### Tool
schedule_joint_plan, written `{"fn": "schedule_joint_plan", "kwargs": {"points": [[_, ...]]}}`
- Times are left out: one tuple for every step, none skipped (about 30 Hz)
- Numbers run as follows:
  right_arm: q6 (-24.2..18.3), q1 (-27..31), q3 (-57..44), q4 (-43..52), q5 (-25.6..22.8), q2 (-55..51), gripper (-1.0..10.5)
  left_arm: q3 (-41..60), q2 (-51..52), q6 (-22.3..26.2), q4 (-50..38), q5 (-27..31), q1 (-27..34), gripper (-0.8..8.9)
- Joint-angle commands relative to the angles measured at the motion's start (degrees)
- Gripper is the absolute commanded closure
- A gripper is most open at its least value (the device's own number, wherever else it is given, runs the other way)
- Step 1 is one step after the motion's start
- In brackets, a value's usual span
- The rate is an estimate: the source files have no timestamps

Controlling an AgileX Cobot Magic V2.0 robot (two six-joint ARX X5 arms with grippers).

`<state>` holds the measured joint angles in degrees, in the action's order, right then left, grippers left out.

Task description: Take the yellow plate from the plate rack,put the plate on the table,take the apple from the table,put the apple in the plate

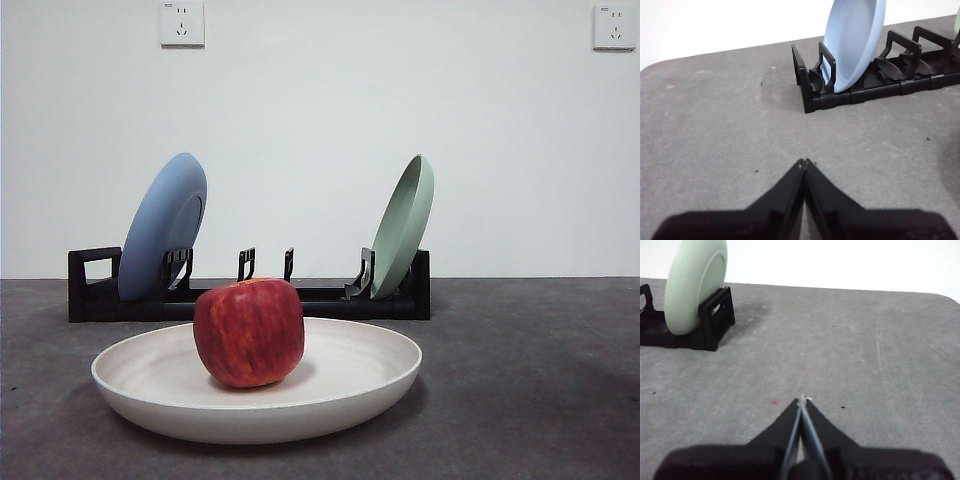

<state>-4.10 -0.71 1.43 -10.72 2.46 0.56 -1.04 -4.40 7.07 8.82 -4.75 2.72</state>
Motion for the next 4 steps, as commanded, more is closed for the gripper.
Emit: {"fn": "schedule_joint_plan", "kwargs": {"points": [[-0.24, 0.09, -0.55, 0.22, -0.11, -0.07, 9.5, 0.59, -0.07, 0.63, -0.22, -0.17, 0.20, 8.17], [-0.24, 0.09, -0.55, 0.22, -0.11, -0.07, 9.5, 0.59, -0.07, 0.63, -0.22, -0.17, 0.20, 8.17], [-0.24, 0.09, -0.55, 0.22, -0.11, -0.07, 9.5, 0.59, -0.07, 0.63, -0.22, -0.17, 0.20, 8.17], [-0.24, 0.09, -0.55, 0.22, -0.11, -0.07, 9.5, 0.59, -0.07, 0.63, -0.22, -0.17, 0.20, 8.17]]}}
